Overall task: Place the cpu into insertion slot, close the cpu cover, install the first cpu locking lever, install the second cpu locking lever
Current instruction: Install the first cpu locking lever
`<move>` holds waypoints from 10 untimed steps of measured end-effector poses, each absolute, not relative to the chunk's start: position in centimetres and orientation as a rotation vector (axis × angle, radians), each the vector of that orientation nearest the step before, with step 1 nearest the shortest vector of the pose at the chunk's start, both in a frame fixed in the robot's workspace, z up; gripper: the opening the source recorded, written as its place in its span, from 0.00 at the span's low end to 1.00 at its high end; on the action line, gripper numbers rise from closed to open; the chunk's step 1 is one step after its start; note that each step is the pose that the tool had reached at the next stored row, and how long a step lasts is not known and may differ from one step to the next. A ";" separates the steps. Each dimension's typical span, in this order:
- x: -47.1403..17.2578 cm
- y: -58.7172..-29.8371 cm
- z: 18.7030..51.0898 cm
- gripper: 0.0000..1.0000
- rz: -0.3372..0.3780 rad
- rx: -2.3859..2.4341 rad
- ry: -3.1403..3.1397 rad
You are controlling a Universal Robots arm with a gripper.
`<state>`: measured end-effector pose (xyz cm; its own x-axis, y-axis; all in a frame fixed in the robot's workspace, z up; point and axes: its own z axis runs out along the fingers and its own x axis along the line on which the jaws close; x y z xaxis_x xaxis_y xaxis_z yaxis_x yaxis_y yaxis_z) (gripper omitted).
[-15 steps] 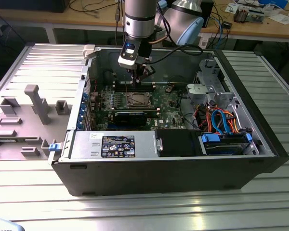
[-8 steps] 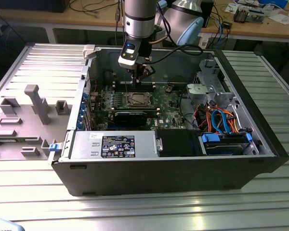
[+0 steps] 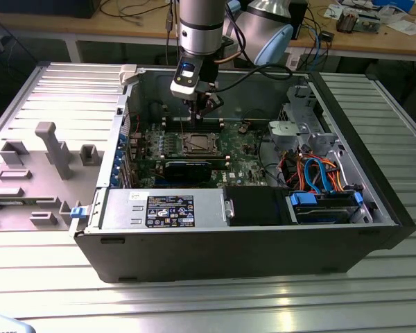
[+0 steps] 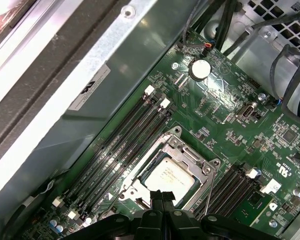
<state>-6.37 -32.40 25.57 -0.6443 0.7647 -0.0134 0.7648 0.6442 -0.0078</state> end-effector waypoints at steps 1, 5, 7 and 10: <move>-6.4 -32.4 25.6 0.11 -0.020 1.320 2.841; -6.4 -32.4 25.6 0.11 -0.020 1.318 2.842; -6.4 -32.4 25.6 0.11 -0.020 1.316 2.843; -6.4 -32.4 25.6 0.11 -0.020 1.315 2.843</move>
<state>-6.37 -32.40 25.57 -0.6477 0.7618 -0.0134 0.7619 0.6476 -0.0078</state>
